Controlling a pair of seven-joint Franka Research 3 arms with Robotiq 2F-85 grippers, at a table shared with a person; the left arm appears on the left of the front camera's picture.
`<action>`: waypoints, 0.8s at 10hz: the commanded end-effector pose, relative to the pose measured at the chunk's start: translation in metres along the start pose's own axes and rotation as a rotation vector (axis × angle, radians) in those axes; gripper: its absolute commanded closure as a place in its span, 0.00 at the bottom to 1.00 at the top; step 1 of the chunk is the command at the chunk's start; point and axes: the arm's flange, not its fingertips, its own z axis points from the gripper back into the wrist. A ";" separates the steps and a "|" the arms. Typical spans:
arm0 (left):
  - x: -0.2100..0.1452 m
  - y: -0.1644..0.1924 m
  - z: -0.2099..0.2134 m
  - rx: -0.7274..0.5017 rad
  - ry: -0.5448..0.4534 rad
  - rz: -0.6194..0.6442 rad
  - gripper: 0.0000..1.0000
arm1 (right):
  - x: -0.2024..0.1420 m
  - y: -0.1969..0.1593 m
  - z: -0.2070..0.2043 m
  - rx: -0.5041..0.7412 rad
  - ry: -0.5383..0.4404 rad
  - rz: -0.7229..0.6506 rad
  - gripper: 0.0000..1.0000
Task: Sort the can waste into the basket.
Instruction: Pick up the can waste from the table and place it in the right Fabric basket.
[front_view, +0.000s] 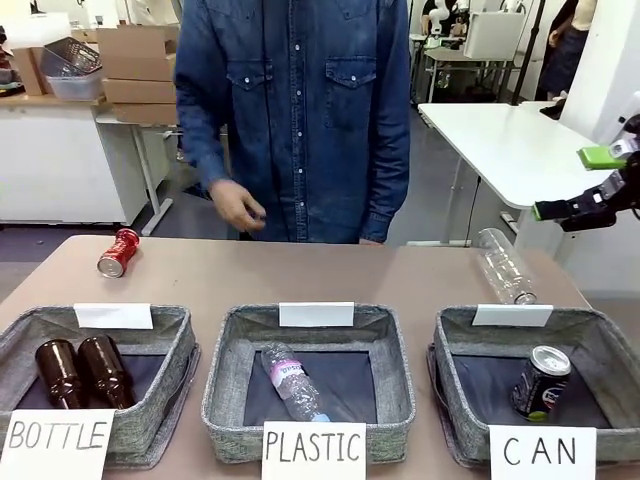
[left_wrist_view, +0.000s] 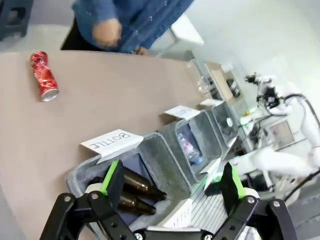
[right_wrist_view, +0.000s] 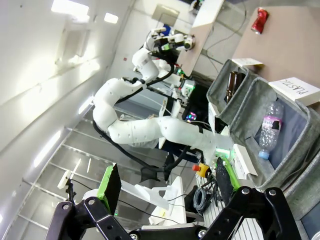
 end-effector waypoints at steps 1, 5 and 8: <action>0.036 0.009 -0.047 0.131 0.219 -0.097 0.00 | 0.000 0.000 0.000 -0.002 0.011 0.028 0.00; 0.096 0.040 -0.188 0.537 0.444 -0.152 0.00 | 0.000 0.000 0.000 -0.002 0.011 0.028 0.00; 0.112 0.082 -0.258 0.744 0.421 -0.175 0.00 | 0.000 0.000 0.000 -0.002 0.011 0.028 0.00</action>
